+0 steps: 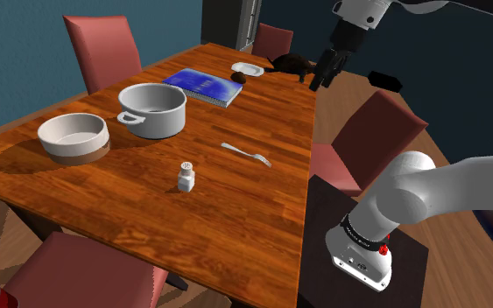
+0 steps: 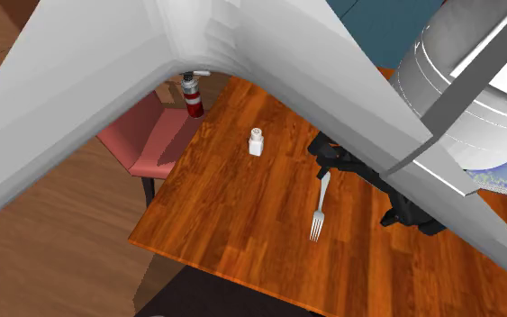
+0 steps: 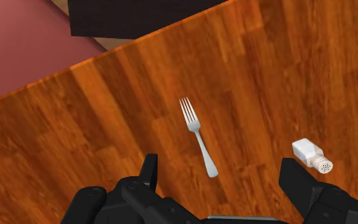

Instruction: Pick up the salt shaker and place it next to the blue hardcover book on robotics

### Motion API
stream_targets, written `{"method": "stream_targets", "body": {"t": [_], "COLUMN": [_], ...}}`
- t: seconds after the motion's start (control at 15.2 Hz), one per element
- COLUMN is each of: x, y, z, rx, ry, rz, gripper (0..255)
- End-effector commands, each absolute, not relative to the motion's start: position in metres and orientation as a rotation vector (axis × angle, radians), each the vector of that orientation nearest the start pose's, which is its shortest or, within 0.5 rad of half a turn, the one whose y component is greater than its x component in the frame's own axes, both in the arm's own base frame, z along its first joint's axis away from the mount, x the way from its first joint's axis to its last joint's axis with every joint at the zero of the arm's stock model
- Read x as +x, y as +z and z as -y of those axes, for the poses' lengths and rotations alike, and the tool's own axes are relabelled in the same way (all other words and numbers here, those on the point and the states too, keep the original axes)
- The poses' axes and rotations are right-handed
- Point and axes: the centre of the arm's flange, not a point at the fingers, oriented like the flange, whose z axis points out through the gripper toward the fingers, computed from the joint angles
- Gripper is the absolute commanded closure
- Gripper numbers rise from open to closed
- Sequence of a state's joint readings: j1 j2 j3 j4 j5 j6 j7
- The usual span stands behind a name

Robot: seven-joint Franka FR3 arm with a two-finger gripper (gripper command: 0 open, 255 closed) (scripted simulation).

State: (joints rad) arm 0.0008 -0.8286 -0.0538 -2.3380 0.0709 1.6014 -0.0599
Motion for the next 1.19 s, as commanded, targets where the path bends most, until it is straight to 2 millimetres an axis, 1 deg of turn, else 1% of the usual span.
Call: {"method": "stream_targets", "body": {"t": [0.0, 0.53, 1.12], "x": [0.298, 0.32, 0.349], "y": [0.615, 0.55, 0.478], "z": [0.014, -0.065, -0.154], "rx": [-3.032, -3.033, -3.032], "ry": [-0.146, -0.213, -0.289], "rz": [0.036, 0.021, 0.004], "gripper": [0, 0, 0]}}
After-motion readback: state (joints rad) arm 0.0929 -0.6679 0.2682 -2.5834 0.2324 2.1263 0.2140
